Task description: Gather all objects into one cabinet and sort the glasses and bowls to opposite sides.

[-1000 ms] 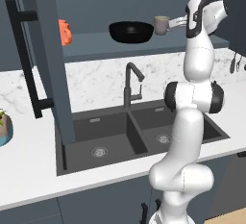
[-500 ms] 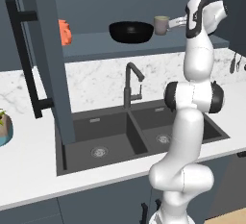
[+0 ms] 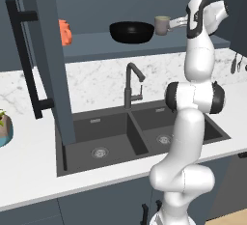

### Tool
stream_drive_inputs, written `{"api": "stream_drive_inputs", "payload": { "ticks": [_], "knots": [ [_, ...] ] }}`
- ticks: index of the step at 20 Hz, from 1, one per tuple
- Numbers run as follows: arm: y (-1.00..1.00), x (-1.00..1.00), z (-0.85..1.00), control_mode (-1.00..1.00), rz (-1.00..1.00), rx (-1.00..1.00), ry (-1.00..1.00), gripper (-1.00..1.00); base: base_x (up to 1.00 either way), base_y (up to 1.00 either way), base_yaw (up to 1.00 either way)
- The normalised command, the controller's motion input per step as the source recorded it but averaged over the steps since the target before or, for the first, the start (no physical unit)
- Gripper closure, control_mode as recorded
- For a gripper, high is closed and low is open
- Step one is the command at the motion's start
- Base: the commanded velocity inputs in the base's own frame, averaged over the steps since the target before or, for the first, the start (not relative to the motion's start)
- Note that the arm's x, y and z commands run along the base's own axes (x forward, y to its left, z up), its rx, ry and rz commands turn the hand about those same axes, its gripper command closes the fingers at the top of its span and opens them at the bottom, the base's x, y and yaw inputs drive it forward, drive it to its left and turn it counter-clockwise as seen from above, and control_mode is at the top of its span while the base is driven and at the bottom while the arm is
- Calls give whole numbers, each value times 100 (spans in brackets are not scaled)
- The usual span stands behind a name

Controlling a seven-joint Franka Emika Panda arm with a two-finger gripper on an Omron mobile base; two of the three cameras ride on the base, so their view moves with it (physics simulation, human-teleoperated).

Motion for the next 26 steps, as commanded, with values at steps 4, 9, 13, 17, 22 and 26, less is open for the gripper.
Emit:
{"api": "stream_drive_inputs", "payload": {
  "ticks": [4, 9, 13, 17, 22, 26],
  "knots": [
    [0, 0, 0, -100, 0, 0, 0, 100, 0, 0, 0],
    [0, 0, 0, -100, 0, 0, 0, 100, 0, 0, 0],
    [0, 0, 0, -100, 0, 0, 0, 100, 0, 0, 0],
    [0, 0, 0, -100, 0, 0, 0, 100, 0, 0, 0],
    [0, -9, 1, -100, 0, 0, -1, 100, 0, 0, 0],
    [0, -77, 12, -100, 0, 0, -11, 100, 0, 0, 0]
  ]
}}
